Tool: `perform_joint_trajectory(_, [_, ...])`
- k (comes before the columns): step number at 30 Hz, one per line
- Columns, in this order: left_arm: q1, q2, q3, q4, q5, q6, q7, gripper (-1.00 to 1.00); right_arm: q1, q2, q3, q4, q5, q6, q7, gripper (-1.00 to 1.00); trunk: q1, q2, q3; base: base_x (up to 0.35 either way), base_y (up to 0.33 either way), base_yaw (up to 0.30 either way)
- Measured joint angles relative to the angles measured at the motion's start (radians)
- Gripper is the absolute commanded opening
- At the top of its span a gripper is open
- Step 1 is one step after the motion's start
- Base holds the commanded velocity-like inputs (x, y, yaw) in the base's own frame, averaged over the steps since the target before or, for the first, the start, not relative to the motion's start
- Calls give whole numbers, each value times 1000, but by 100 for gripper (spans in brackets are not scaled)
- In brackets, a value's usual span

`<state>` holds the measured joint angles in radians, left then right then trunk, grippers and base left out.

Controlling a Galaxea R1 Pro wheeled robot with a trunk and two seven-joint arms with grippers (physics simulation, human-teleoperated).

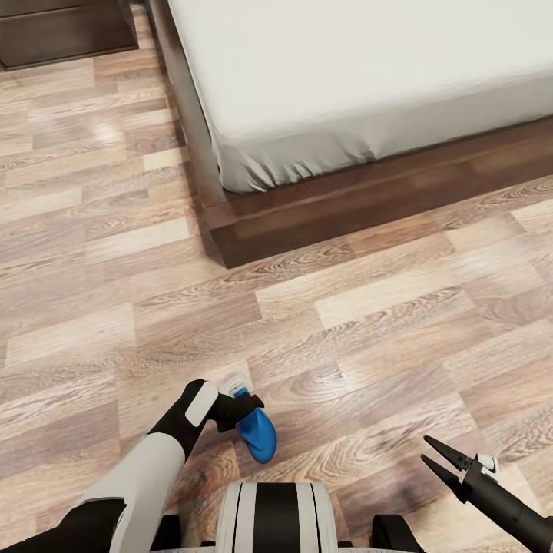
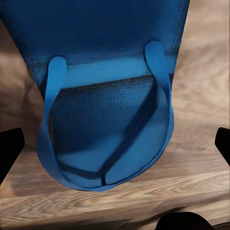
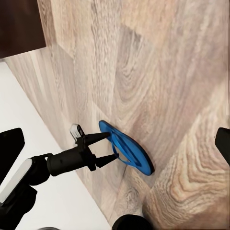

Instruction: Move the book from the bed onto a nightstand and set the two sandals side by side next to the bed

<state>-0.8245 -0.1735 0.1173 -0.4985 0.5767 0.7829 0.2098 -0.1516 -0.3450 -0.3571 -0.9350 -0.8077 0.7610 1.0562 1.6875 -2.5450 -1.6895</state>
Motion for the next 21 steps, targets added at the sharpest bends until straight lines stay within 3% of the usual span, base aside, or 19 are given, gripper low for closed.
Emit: perform_joint_trajectory(21, [0,0,0,0,0,0,2,100,0,0,0,-1,0,0,0,100,0,0,-4,0,0,0])
